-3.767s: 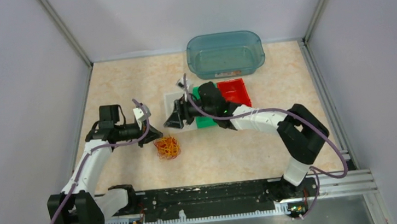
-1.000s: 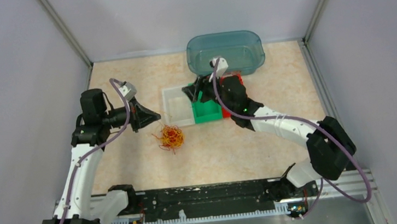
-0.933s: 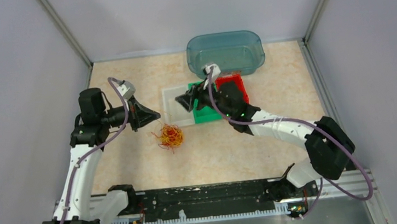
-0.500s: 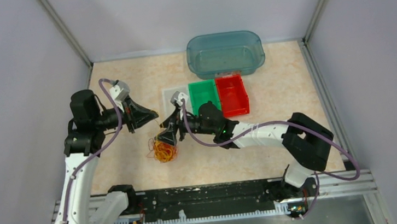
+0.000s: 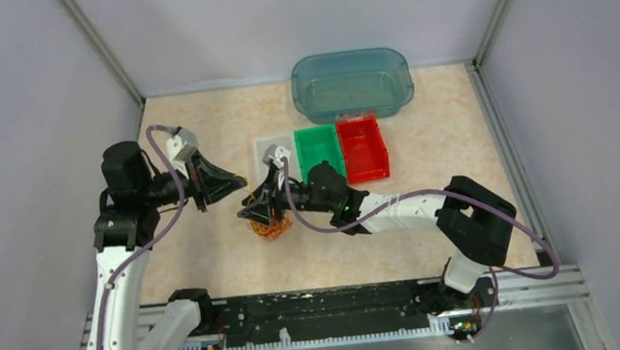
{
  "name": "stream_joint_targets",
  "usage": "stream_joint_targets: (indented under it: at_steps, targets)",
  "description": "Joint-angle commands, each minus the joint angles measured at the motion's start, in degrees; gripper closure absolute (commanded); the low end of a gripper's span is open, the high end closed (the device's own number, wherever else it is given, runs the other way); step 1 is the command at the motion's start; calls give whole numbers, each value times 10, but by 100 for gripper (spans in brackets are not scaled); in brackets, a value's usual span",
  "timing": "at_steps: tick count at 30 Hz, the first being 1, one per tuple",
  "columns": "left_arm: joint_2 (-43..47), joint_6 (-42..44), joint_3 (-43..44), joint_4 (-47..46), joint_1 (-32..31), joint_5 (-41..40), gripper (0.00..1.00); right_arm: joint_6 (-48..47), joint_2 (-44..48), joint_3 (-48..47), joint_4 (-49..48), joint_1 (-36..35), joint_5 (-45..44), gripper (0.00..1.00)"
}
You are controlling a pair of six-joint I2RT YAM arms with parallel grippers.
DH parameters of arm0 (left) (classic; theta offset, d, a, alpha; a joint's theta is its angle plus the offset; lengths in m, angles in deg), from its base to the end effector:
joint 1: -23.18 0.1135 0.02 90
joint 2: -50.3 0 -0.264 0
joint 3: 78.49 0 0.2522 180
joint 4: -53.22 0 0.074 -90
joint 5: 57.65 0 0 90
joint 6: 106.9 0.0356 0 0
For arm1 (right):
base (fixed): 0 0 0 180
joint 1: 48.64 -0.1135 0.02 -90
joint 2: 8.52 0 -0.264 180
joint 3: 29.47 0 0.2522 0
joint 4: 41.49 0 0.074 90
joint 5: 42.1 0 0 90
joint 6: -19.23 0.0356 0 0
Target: Untangle the cables
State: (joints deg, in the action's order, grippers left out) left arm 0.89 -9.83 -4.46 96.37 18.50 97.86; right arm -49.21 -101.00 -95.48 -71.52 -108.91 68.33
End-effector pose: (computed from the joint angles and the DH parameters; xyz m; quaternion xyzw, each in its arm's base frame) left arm 0.1585 -0.0455 0.3908 0.3842 0.6467 -0.4288 0.5002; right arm 0.1699 0.3225 0.2715 -0.3453 0.5930 0.5615 0.4624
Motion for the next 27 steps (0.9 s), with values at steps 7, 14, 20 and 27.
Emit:
stream_joint_targets:
  at_steps: [7,14,20,27]
  targets:
    - [8,-31,43,-16,-3,33,100,19,-6,35,-66,-4,-33,60]
    - [11,-63,72,-61,-3,13,100,42,-35,68,-101,-4,-42,52]
    - [9,-95,95,-117,-3,-19,100,59,-70,77,-121,-6,-43,51]
    - [-1,-132,138,-177,-3,-58,100,61,-92,97,-127,-9,-73,51]
